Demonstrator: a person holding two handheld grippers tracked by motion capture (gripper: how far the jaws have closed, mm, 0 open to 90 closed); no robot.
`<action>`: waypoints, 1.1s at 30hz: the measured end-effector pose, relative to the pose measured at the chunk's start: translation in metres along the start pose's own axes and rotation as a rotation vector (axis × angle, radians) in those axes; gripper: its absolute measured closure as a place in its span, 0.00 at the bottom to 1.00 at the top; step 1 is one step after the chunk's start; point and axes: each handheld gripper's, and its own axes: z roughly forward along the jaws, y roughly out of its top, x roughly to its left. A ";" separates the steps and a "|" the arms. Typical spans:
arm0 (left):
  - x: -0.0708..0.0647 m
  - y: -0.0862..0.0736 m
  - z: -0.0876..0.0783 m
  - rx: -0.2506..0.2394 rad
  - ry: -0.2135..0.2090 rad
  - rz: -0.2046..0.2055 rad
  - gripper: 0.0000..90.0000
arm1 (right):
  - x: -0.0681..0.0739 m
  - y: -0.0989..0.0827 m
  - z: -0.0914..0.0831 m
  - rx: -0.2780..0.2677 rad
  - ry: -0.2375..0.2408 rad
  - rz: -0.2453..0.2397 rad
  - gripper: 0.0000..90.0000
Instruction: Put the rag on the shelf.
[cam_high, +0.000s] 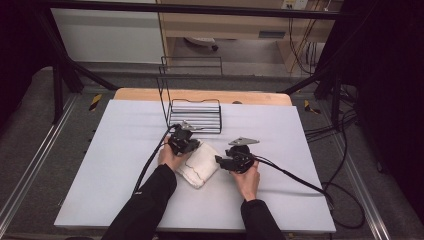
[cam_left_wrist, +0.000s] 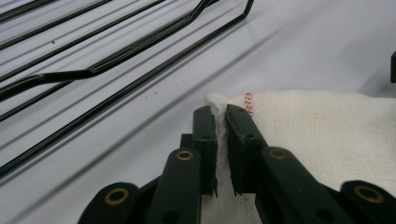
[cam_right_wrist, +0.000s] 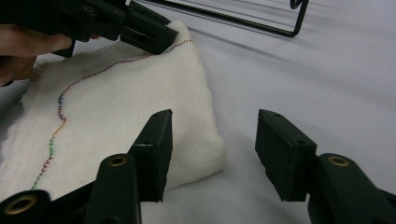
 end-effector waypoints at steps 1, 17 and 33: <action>0.000 0.000 0.000 0.000 0.000 0.001 0.91 | 0.001 0.000 0.001 0.006 -0.006 -0.005 0.58; 0.002 0.000 0.000 0.001 -0.013 0.002 0.91 | 0.005 -0.002 0.007 0.068 0.039 0.125 0.80; 0.004 0.000 -0.004 -0.015 -0.016 -0.004 0.93 | 0.008 -0.003 0.003 0.022 0.031 0.100 0.90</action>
